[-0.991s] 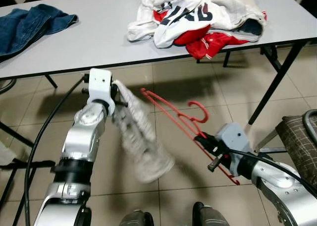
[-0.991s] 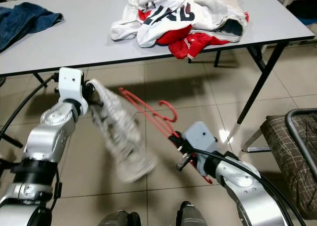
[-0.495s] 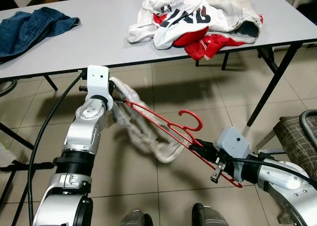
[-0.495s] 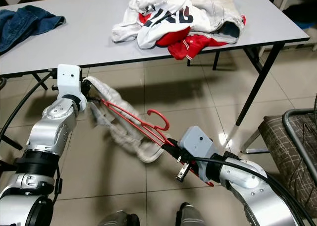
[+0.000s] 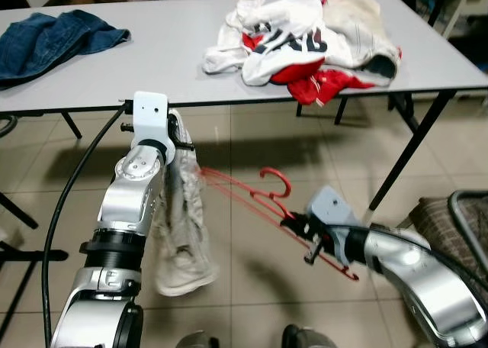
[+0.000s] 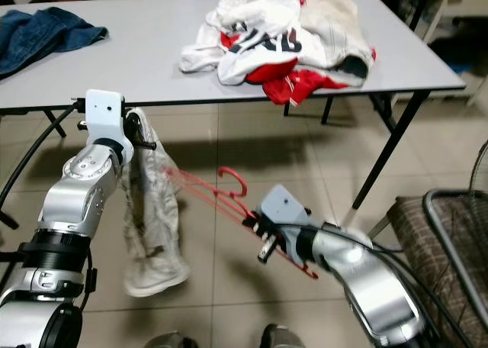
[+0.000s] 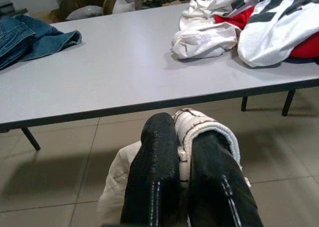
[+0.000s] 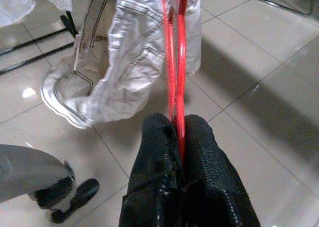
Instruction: Hang hanger
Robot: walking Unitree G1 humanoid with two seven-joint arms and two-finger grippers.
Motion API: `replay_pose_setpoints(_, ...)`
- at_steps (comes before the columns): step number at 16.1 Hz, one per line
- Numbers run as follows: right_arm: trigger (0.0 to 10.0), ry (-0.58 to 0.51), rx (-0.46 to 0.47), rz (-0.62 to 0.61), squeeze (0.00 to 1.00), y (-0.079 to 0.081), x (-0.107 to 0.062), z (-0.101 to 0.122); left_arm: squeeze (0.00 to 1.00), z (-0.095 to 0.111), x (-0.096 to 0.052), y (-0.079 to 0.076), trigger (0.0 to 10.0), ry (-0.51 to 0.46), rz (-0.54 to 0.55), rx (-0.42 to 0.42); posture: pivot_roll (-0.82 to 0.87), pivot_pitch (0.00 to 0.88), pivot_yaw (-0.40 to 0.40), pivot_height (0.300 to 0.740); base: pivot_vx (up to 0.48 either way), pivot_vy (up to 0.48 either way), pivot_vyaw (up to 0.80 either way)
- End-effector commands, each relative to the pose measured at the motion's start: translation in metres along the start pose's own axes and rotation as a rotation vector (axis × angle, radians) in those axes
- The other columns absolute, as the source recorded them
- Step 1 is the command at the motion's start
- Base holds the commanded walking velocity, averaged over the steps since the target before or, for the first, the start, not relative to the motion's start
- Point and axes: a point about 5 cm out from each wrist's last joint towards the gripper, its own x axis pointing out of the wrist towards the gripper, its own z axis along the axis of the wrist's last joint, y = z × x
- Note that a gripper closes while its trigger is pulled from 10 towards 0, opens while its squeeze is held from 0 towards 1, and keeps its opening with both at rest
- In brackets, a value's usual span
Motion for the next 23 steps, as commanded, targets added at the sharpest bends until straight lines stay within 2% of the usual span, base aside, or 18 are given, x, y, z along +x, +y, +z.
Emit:
replay_pose_setpoints(1, 10.0, 0.028, -0.008, 0.026, 0.0, 0.0, 0.002, -0.002, 0.0, 0.013, 0.001, 0.0, 10.0, -0.048, 0.015, 0.03, -0.13, 0.036, 0.013, 0.74, 0.0, 0.0, 0.0)
replay_pose_setpoints(5, 10.0, -0.004, -0.017, 0.087, 0.0, -0.004, -0.003, 0.01, 0.0, 0.006, 0.005, 0.003, 10.0, 0.011, 0.032, 0.075, -0.13, 0.046, 0.009, 0.74, 0.0, 0.0, 0.0)
replay_pose_setpoints(7, 10.0, -0.01, -0.053, 0.129, 0.0, -0.004, -0.009, 0.017, 0.0, 0.003, 0.012, -0.004, 10.0, 0.042, 0.013, 0.114, -0.14, 0.055, 0.033, 0.74, 0.0, 0.0, 0.0)
replay_pose_setpoints(10, 10.0, 0.013, -0.072, 0.159, 0.0, -0.008, -0.017, 0.021, 0.0, -0.001, 0.022, -0.008, 10.0, 0.113, 0.026, 0.116, -0.14, 0.061, 0.037, 0.74, 0.0, 0.0, 0.0)
replay_pose_setpoints(11, 10.0, 0.057, -0.069, 0.165, 0.0, -0.011, -0.021, 0.018, 0.0, -0.011, 0.026, -0.012, 10.0, 0.195, 0.003, 0.134, -0.14, 0.067, 0.037, 0.74, 0.0, 0.0, 0.0)
replay_pose_setpoints(13, 10.0, 0.136, -0.059, 0.153, 0.0, -0.013, -0.017, 0.007, 0.0, -0.011, 0.027, -0.016, 10.0, 0.209, -0.024, 0.11, -0.14, 0.066, 0.041, 0.74, 0.0, 0.0, 0.0)
replay_pose_setpoints(16, 10.0, 0.246, -0.008, 0.054, 0.0, -0.023, -0.01, -0.011, 0.0, -0.002, 0.029, -0.015, 10.0, 0.221, -0.038, 0.06, -0.12, 0.067, 0.041, 0.74, 0.0, 0.0, 0.0)
replay_pose_setpoints(19, 10.0, 0.331, 0.015, 0.004, 0.0, -0.032, -0.01, -0.028, 0.0, 0.005, 0.032, -0.015, 10.0, 0.216, -0.055, 0.053, -0.12, 0.063, 0.039, 0.74, 0.0, 0.0, 0.0)
replay_pose_setpoints(20, 10.0, 0.364, -0.011, -0.01, 0.0, -0.035, -0.012, -0.032, 0.0, 0.006, 0.033, -0.016, 10.0, 0.218, -0.063, 0.06, -0.12, 0.062, 0.036, 0.74, 0.0, 0.0, 0.0)
replay_pose_setpoints(23, 10.0, 0.317, 0.022, 0.003, 0.0, -0.035, -0.01, -0.028, 0.0, 0.007, 0.033, -0.02, 10.0, 0.217, -0.085, 0.038, -0.13, 0.059, 0.032, 0.74, 0.0, 0.0, 0.0)
